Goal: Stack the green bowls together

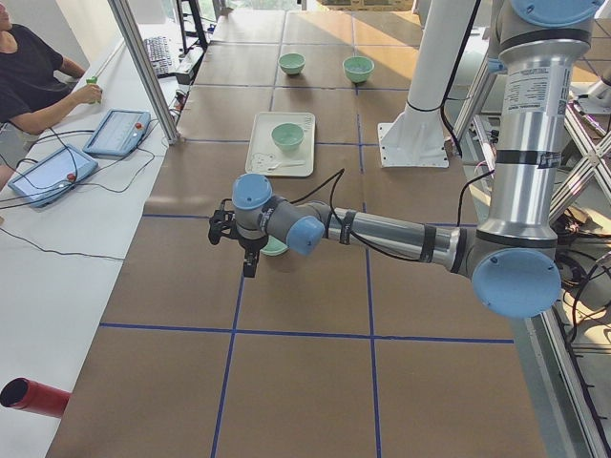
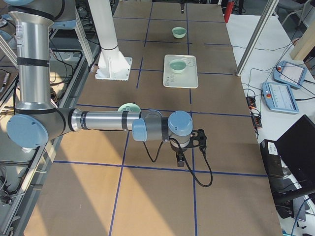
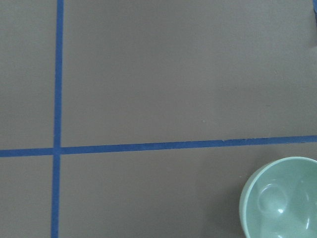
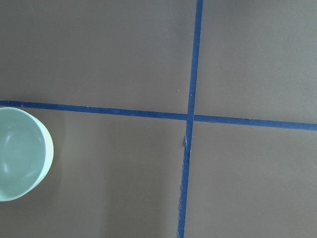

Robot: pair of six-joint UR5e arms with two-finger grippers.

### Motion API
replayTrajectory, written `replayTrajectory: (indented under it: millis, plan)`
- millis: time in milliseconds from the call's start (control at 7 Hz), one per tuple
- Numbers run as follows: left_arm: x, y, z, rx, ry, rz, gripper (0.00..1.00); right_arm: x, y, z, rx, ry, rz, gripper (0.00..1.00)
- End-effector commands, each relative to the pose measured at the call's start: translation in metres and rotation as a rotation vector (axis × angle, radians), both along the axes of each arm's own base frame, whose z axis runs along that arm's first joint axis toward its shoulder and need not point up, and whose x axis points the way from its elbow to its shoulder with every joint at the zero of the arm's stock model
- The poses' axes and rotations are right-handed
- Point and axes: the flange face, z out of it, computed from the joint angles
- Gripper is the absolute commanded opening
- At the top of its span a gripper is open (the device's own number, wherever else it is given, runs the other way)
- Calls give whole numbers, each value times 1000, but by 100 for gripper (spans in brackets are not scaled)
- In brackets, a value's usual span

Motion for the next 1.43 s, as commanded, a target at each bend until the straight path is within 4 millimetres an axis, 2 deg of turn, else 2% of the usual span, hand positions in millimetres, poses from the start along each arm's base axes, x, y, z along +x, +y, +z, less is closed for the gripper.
replayTrajectory:
  millis: [0, 143, 429, 571, 857, 1000, 1143, 1286]
  plan:
    - [70, 15, 0, -59, -20, -90, 100, 0, 0, 0, -1, 4, 0, 100]
    - [75, 14, 6, -48, -50, -111, 100, 0, -1, -1, 0, 3, 0, 100]
    - [97, 21, 27, -44, -24, -100, 100, 0, -1, -1, 0, 3, 0, 100]
    - [119, 31, 31, -63, 6, -95, 100, 0, -1, -1, 2, 3, 0, 100]
    - [138, 40, 32, -76, 4, -101, 96, 0, 1, -3, 2, 3, 0, 100]
    - [139, 40, 32, -81, 4, -111, 72, 0, 1, -3, 2, 3, 0, 100]
    - [137, 40, 32, -82, 3, -113, 39, 0, 1, -7, 10, 5, 1, 100]
    - [134, 42, 35, -83, 0, -112, 2, 0, 2, -10, 14, 6, -1, 100]
